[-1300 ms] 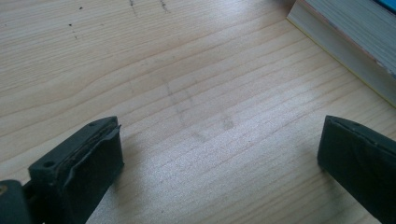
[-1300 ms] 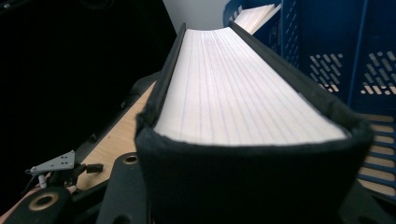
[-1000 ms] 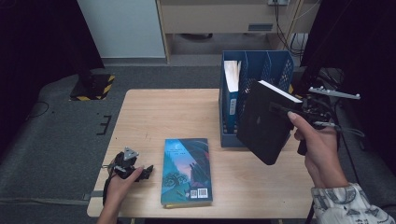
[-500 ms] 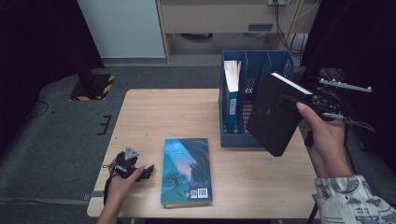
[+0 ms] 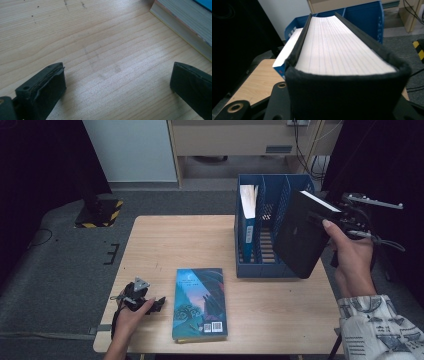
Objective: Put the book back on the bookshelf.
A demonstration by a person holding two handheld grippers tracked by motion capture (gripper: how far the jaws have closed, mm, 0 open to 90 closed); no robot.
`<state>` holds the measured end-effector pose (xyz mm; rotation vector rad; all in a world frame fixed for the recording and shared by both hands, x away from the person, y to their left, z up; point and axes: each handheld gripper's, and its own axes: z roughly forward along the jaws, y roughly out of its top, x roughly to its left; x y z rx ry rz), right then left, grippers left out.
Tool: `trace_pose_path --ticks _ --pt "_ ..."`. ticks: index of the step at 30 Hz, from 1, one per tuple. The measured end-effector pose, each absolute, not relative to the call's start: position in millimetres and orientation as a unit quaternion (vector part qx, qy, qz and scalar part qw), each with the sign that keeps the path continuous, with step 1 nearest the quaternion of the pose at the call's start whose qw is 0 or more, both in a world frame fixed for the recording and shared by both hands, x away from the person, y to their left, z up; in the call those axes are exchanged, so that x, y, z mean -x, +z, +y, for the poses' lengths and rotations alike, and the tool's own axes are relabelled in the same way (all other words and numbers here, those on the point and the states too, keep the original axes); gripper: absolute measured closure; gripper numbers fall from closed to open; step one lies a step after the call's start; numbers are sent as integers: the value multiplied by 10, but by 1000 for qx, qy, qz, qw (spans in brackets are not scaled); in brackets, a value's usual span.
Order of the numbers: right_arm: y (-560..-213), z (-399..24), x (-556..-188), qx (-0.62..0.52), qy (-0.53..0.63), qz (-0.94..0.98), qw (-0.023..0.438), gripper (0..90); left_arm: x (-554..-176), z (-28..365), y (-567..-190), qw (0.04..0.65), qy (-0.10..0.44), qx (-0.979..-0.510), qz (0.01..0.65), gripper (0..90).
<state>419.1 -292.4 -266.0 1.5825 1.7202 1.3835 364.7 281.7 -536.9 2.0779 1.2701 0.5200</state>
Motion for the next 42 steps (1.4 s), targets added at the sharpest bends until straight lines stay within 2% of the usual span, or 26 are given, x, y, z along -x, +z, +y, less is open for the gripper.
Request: trace_pose_path --ticks 8,24,42 --pt "-2706 -2989 -4292 -583 479 614 232 533 -3651 2811 -5368 319 197 -792 482 0" --pt "-2846 -3077 -4715 -610 448 593 277 533 -3648 2792 -5368 321 195 -794 478 0" --pt "-3072 -3037 -5078 -627 425 591 275 533 -3653 2782 -5366 320 194 -798 473 0"
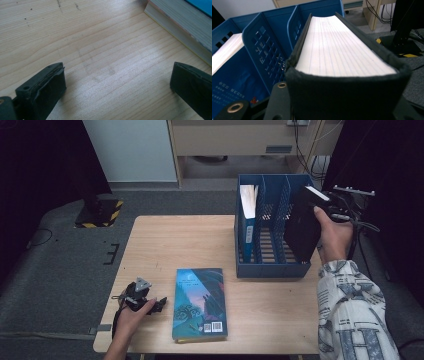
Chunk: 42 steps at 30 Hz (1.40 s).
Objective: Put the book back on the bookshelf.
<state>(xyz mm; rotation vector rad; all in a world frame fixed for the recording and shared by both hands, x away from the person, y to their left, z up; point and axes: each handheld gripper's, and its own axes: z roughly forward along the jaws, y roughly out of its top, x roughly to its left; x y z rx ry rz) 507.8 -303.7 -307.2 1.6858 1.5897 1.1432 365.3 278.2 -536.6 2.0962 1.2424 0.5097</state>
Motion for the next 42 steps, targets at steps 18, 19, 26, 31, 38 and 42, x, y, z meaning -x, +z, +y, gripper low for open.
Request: trace_pose_path --ticks 18,19,26,31,38,42 --pt "-3304 -2944 -5312 -633 417 594 272 533 -3652 2768 -5367 323 193 -798 471 0" --pt "-3322 -2943 -5329 -632 415 595 271 533 -3652 2769 -5368 323 193 -798 471 0" --pt "-3428 -2936 -5381 -639 411 593 266 532 -3653 2769 -5366 322 192 -799 470 0" --pt "-3473 -2929 -5385 -641 409 592 267 532 -3655 2768 -5366 323 192 -799 470 0" --pt "-3546 -2923 -5404 -644 409 588 269 532 -3656 2768 -5366 323 192 -799 470 0" --pt "-3579 -2913 -5434 -648 408 584 270 532 -3656 2767 -5366 323 192 -799 470 0"
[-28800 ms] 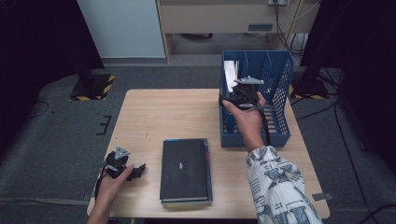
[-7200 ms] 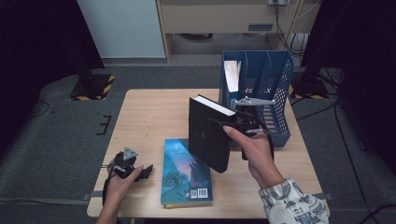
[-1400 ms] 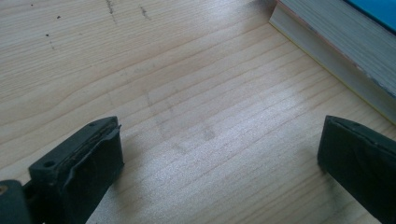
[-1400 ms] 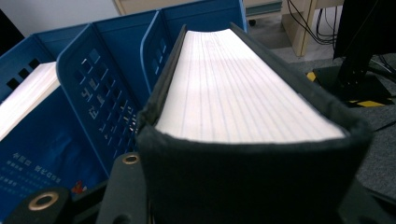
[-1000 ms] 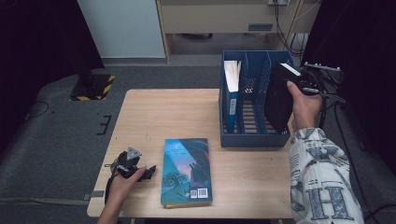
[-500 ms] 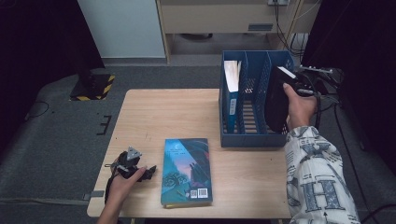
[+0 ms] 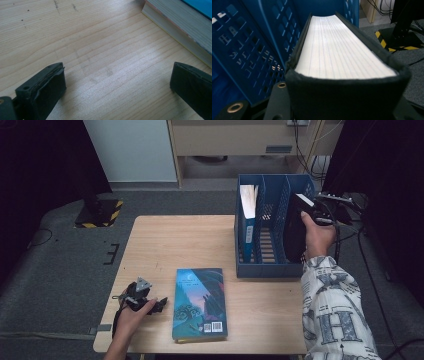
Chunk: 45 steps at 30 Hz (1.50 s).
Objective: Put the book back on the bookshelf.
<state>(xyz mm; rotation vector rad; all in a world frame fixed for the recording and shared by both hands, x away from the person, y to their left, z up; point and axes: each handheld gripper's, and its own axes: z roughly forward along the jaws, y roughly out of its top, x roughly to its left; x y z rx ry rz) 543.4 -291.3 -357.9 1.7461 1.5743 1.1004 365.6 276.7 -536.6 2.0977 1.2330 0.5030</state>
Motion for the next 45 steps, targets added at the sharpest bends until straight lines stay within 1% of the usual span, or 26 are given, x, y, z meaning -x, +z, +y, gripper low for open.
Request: trace_pose_path --ticks 8,28,40,45 --pt "-3626 -2882 -5490 -641 415 581 284 532 -3664 2762 -5366 323 190 -800 468 0" --pt "-3807 -2824 -5550 -644 402 585 286 531 -3666 2761 -5366 323 190 -801 468 0" --pt "-3777 -2879 -5464 -652 378 605 257 525 -3666 2759 -5366 323 191 -802 466 0" --pt "-3774 -2863 -5425 -647 370 616 255 520 -3666 2755 -5367 324 190 -801 466 0"
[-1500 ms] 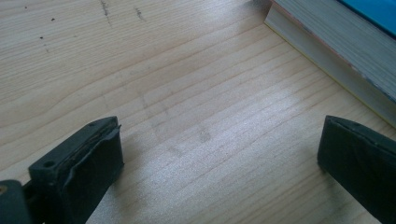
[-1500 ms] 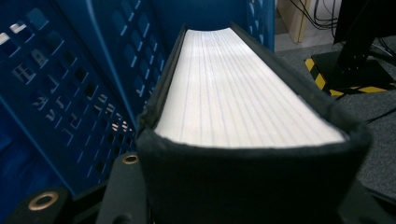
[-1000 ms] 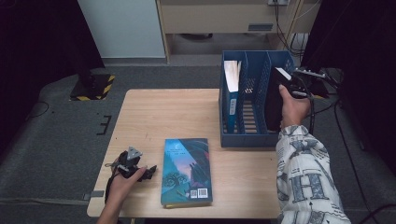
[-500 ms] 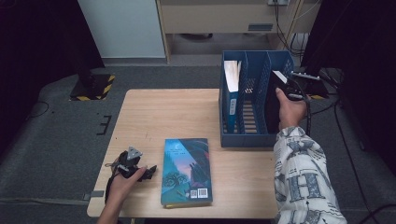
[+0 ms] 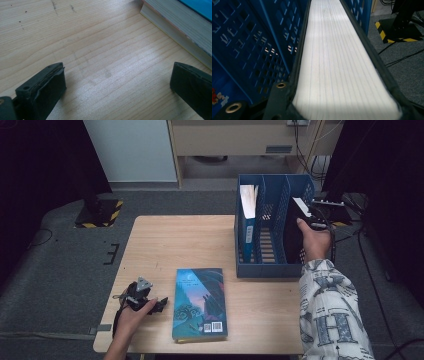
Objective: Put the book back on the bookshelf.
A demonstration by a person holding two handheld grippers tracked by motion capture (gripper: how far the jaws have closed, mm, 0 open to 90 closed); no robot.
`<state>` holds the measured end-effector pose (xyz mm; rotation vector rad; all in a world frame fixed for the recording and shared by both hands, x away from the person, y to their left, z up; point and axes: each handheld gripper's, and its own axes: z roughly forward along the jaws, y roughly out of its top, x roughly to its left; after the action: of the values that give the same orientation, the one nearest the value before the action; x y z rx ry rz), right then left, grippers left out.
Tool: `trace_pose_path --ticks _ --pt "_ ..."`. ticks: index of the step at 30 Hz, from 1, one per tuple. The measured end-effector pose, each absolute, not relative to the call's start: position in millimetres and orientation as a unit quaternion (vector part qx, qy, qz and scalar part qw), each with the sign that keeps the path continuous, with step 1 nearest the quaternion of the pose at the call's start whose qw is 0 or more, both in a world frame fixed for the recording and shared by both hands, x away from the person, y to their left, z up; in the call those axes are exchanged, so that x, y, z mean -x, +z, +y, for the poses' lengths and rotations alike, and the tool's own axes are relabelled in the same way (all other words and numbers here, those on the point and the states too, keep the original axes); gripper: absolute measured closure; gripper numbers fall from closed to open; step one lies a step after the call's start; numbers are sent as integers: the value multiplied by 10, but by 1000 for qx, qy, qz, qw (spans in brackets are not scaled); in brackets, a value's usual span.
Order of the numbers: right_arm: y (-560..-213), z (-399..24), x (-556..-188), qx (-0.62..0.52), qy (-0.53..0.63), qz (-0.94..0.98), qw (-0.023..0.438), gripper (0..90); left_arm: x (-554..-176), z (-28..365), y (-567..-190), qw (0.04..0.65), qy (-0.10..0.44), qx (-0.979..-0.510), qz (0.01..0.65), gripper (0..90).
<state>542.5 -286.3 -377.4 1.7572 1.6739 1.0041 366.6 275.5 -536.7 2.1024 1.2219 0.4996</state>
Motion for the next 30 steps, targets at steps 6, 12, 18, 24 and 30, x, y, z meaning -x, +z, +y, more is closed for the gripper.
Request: trace_pose_path --ticks 6,12,18,24,30 --pt "-3775 -2883 -5379 -650 363 621 245 512 -3664 2754 -5366 323 190 -802 465 0" --pt "-3783 -2909 -5336 -651 359 625 237 507 -3659 2750 -5368 325 188 -801 466 0" --pt "-3770 -2930 -5311 -651 352 633 227 498 -3665 2750 -5366 324 189 -803 464 0" --pt "-3782 -2951 -5250 -648 353 636 225 491 -3664 2747 -5367 324 188 -802 466 0" --pt "-3772 -2984 -5222 -642 356 641 224 490 -3664 2746 -5369 325 189 -801 466 0"
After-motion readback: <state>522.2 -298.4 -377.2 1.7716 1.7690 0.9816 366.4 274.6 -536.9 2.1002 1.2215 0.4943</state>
